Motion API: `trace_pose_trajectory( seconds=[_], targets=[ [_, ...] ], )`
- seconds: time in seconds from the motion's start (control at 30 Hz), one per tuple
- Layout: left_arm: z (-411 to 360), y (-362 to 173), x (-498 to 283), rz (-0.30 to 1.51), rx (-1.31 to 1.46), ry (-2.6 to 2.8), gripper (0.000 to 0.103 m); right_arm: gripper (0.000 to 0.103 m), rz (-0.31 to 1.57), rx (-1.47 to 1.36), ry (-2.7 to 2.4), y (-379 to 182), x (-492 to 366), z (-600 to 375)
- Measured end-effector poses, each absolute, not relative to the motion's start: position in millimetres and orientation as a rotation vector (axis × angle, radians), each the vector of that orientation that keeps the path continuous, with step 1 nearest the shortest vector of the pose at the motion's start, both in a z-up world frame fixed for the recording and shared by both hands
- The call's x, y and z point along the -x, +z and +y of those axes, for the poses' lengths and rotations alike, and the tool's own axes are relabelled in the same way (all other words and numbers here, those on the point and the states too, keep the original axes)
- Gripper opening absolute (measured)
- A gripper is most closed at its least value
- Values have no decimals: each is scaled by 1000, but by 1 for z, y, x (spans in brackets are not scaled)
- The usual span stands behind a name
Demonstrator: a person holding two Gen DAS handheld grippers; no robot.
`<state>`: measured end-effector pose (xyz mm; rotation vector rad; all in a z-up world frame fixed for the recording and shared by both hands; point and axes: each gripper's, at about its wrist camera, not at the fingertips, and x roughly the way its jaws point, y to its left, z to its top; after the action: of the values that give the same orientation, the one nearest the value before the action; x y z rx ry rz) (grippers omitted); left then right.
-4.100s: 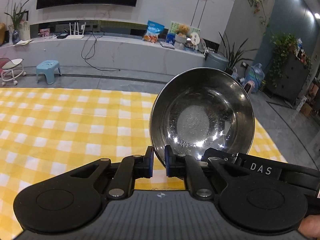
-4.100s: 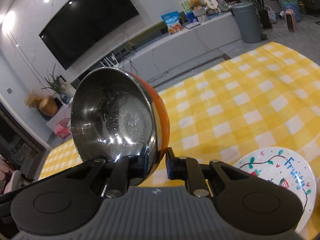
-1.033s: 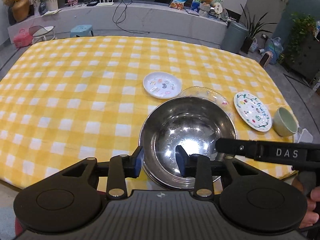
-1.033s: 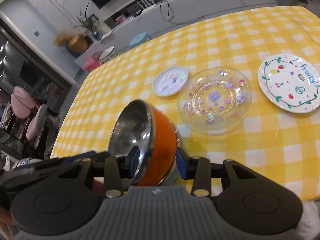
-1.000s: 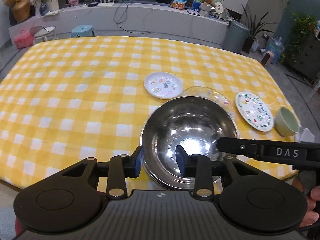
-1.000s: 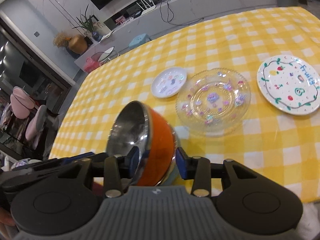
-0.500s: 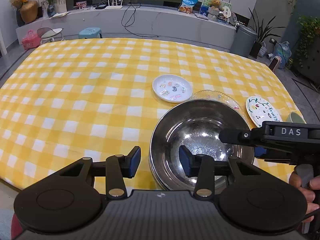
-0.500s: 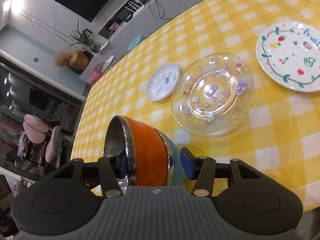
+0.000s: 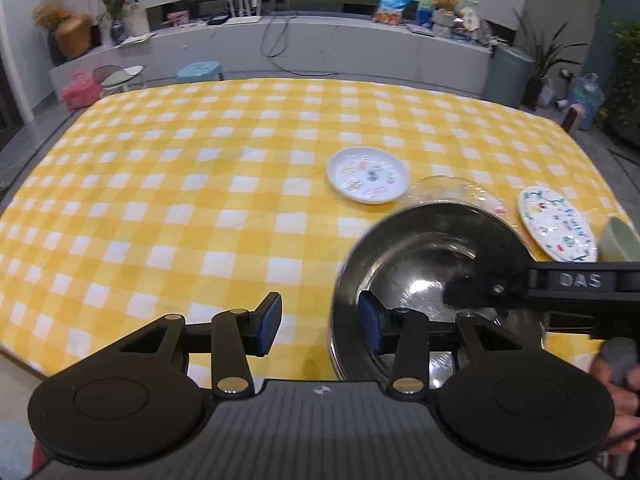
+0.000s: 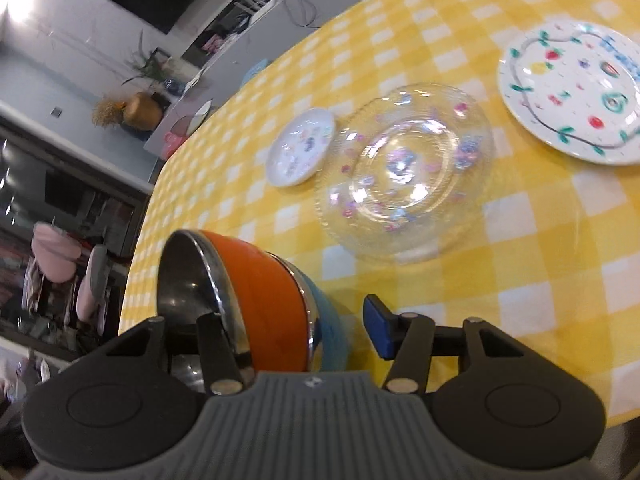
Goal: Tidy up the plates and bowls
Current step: 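Withdraw the left gripper up from the stacked bowls, then reach the right gripper to the pale green bowl and grasp its rim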
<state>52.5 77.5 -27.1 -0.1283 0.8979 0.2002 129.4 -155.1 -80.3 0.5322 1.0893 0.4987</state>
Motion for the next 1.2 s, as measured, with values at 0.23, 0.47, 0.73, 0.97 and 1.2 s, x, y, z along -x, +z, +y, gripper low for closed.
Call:
trace_pose_trajectory(
  seconds=[0.23,0.47,0.73,0.97,1.2],
  targets=[
    [87,-23,-49,882,174,186,50,55,1086,-463,485,-76,-125,-147],
    [80,-4,-39,840,197,79,61,59,1033,-367,542,-45,-111,-148],
    [38,20,-11,709,272,-107,56,67,850,-255,351,13,-89,-213],
    [-22,0,-9,678,271,-183,50,67,760,-389,223,20,-61,-292],
    [-68,-41,-11,753,161,-115,38,67,779,-495,198,-2,-48,-323]
  ],
)
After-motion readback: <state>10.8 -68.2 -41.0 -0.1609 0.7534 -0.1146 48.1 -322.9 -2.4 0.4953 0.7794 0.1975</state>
